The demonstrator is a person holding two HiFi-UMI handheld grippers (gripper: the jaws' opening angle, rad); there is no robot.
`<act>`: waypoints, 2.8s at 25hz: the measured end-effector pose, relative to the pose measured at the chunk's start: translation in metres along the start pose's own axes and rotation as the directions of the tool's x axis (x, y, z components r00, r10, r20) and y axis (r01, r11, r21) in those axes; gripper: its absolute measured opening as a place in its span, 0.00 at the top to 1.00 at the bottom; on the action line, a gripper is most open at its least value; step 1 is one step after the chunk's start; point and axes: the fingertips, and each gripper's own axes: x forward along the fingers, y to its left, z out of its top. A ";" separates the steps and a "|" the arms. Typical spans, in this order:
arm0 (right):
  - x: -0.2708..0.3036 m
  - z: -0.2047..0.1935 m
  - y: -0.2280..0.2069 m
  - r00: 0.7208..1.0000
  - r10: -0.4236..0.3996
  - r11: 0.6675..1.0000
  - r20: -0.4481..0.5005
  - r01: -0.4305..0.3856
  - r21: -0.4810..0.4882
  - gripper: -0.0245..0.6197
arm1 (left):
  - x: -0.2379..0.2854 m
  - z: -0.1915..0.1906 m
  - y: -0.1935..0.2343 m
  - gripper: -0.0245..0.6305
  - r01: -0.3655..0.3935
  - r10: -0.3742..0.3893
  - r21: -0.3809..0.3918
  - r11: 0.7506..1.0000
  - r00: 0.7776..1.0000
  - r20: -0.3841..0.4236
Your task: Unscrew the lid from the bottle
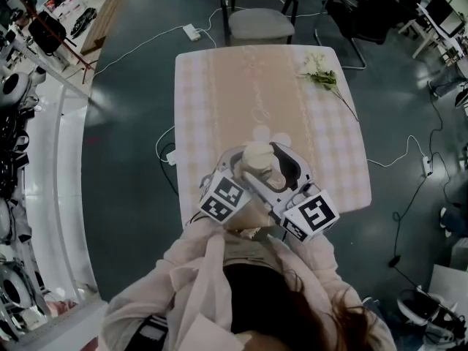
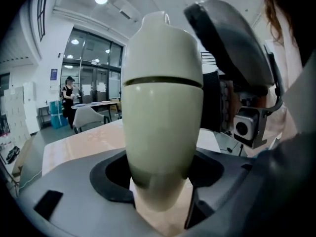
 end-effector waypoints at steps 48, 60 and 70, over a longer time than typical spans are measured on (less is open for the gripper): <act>-0.041 0.016 0.059 0.781 0.621 0.779 -0.065 -0.624 -0.066 0.52 | -0.048 -0.002 -0.086 0.48 0.627 -0.624 0.262 0.734 0.774 -0.104; -0.020 0.012 0.018 0.966 0.257 0.966 0.012 -0.256 -0.020 0.41 | -0.024 0.013 -0.019 0.48 0.189 -0.194 0.169 0.967 0.981 0.009; -0.008 0.011 0.012 1.000 0.005 1.000 0.011 -0.005 -0.019 0.44 | -0.015 0.020 -0.004 0.48 0.011 -0.015 0.077 0.997 0.998 0.055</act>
